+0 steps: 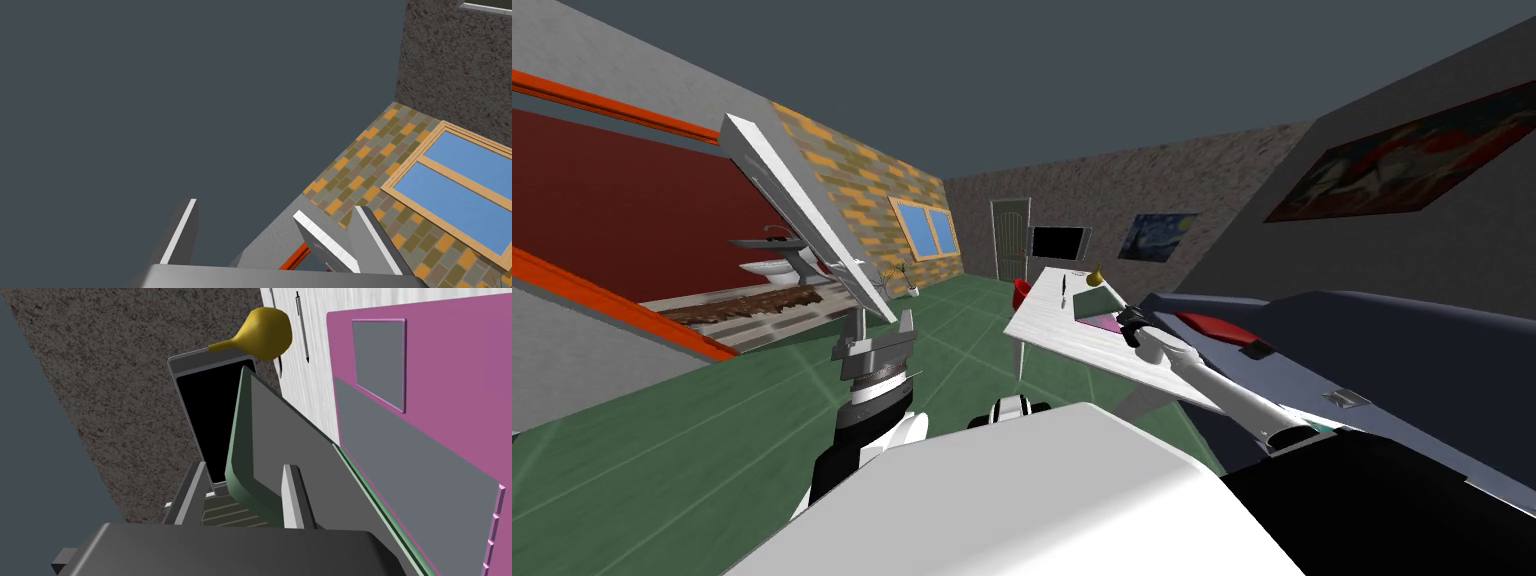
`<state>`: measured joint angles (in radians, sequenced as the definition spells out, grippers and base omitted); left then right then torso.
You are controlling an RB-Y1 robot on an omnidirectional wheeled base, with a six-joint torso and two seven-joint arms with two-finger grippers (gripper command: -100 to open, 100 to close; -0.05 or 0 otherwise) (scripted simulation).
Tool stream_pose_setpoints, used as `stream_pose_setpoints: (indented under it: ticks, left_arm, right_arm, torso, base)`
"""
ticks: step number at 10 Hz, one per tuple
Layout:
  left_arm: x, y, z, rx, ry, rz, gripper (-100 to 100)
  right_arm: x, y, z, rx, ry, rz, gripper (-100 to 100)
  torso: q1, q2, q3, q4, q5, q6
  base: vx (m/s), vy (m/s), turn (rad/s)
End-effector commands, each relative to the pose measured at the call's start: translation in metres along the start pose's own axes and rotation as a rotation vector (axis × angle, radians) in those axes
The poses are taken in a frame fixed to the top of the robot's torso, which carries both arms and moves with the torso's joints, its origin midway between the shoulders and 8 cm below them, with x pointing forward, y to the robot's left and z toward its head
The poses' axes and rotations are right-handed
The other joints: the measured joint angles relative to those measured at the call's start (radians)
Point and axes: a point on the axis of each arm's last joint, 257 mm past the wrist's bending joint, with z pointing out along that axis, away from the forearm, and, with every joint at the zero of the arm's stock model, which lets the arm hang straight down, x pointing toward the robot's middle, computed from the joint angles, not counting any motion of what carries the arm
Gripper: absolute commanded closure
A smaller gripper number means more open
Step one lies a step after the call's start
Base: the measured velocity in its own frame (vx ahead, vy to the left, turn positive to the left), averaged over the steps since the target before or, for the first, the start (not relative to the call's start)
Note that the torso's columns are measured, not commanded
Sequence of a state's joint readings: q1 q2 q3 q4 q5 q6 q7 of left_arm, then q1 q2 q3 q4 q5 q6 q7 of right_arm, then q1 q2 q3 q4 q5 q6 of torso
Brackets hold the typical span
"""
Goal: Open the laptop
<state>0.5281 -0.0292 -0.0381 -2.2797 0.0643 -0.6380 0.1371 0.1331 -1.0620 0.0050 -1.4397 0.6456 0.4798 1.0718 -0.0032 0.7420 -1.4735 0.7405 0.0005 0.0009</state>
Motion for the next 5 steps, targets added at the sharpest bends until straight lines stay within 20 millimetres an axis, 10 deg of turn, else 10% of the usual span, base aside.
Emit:
stream_pose_setpoints:
  ticks: [1, 2, 3, 5]
  left_arm:
    - [0.0, 0.0, 0.0, 0.0, 0.0, 0.0, 0]
    - [0.0, 0.0, 0.0, 0.0, 0.0, 0.0, 0]
    - [0.0, 0.0, 0.0, 0.0, 0.0, 0.0, 0]
    - [0.0, 0.0, 0.0, 0.0, 0.0, 0.0, 0]
  right_arm:
    - [0.007, 0.004, 0.008, 0.031, 0.061, 0.066, 100]
    - [0.014, 0.017, 0.011, 0.039, 0.108, 0.113, 100]
    - [0.027, -0.007, 0.017, 0.059, 0.121, 0.075, -100]
    - [0.044, -0.023, 0.022, 0.082, 0.159, 0.07, -100]
  torso:
    - [-0.001, -0.002, -0.001, -0.002, -0.002, -0.002]
    - [0.0, -0.005, -0.003, -0.002, 0.0, 0.002]
    - [0.001, -0.004, -0.003, -0.003, -0.001, -0.002]
    - [0.009, -0.009, -0.006, -0.004, 0.001, 0.0]
  base:
    - [-0.16, -0.184, 0.197]
    - [-0.194, -0.187, 0.292]
    - [-0.202, -0.095, 0.4]
    - [-0.092, -0.001, 0.22]
